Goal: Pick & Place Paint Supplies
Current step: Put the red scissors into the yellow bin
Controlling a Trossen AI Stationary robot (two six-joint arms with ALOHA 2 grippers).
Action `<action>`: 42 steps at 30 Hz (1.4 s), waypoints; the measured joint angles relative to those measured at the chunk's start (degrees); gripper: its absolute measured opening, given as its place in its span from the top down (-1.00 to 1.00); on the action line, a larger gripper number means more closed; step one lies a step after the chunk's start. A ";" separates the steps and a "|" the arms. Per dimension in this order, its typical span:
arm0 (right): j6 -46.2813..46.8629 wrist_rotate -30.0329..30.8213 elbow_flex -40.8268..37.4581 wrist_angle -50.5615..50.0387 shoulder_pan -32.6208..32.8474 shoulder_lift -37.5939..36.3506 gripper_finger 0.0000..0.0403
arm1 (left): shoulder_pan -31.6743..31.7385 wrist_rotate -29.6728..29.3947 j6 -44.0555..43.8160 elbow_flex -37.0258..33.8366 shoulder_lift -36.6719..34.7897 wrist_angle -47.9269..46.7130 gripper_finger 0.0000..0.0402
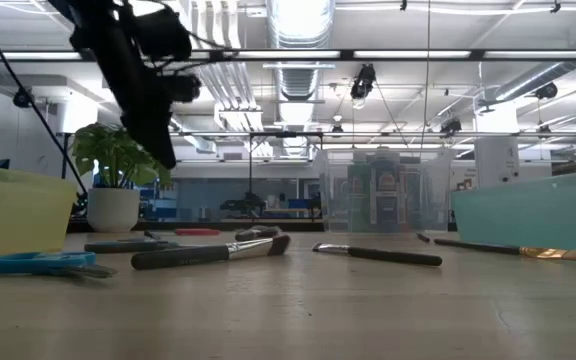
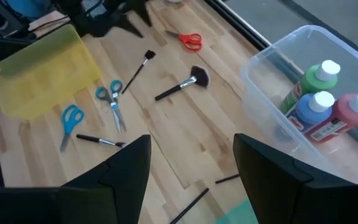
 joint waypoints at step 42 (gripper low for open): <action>-0.39 0.47 -2.27 4.11 0.57 -0.17 -0.13 | 16.08 11.04 36.62 20.68 32.95 -8.91 0.28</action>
